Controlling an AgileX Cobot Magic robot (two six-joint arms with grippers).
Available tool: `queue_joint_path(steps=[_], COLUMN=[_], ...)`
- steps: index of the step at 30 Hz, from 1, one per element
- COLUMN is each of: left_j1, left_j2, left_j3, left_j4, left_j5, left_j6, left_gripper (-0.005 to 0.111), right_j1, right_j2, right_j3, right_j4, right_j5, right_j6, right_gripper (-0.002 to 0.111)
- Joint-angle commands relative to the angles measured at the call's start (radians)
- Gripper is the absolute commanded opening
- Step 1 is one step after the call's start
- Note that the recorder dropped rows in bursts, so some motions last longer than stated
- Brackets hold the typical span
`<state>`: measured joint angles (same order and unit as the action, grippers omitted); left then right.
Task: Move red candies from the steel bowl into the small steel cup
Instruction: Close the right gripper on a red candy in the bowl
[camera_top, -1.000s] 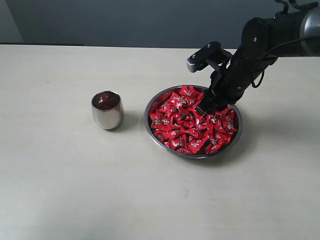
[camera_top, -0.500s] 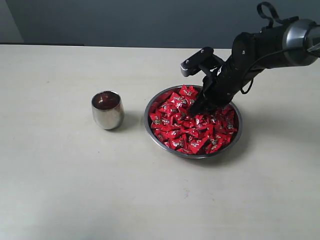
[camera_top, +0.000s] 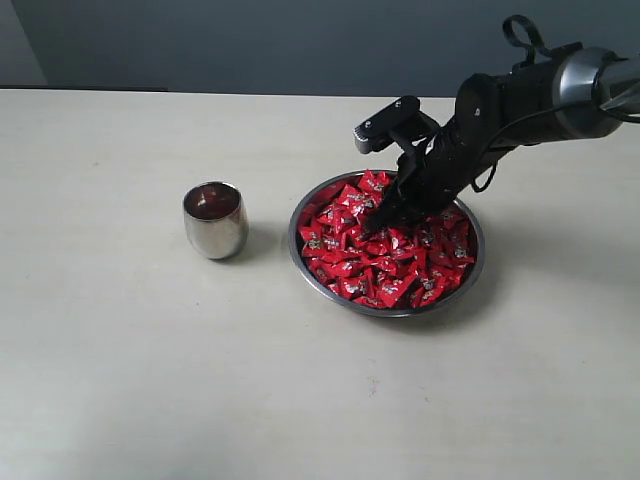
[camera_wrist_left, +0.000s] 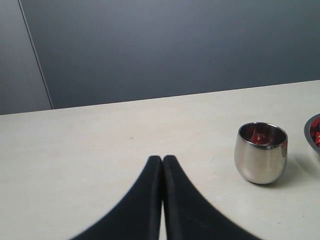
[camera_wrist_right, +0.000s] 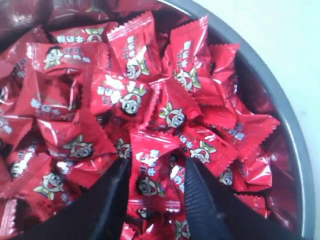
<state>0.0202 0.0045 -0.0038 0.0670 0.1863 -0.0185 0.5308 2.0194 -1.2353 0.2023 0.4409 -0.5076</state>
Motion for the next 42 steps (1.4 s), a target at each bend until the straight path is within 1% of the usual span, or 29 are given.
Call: queue_joint_path(steps=[1, 25, 27, 28, 31, 32, 42], left_j1=[-0.003, -0.003, -0.003, -0.003, -0.003, -0.003, -0.003], left_j2=[-0.004, -0.004, -0.004, -0.004, -0.004, -0.004, -0.004], left_j3=[0.004, 0.004, 0.004, 0.004, 0.004, 0.004, 0.004], left_j4=[0.001, 0.001, 0.001, 0.001, 0.001, 0.001, 0.001], left_j5=[-0.008, -0.008, -0.008, -0.008, -0.008, -0.008, -0.005], left_j6=[-0.001, -0.001, -0.001, -0.001, -0.001, -0.001, -0.001], left_gripper=[0.0, 0.0, 0.0, 0.0, 0.0, 0.0, 0.0], right_j1=[0.001, 0.001, 0.001, 0.001, 0.001, 0.001, 0.001], right_j2=[0.0, 0.022, 0.022, 0.022, 0.022, 0.022, -0.03], right_j3=[-0.007, -0.007, -0.007, -0.007, -0.007, -0.007, -0.007], right_j4=[0.038, 0.043, 0.043, 0.043, 0.043, 0.038, 0.035], right_j5=[-0.011, -0.003, -0.002, -0.002, -0.005, -0.007, 0.001], right_j6=[-0.024, -0.019, -0.019, -0.019, -0.019, -0.016, -0.014], right_gripper=[0.037, 0.037, 0.032, 0.027, 0.003, 0.0, 0.0])
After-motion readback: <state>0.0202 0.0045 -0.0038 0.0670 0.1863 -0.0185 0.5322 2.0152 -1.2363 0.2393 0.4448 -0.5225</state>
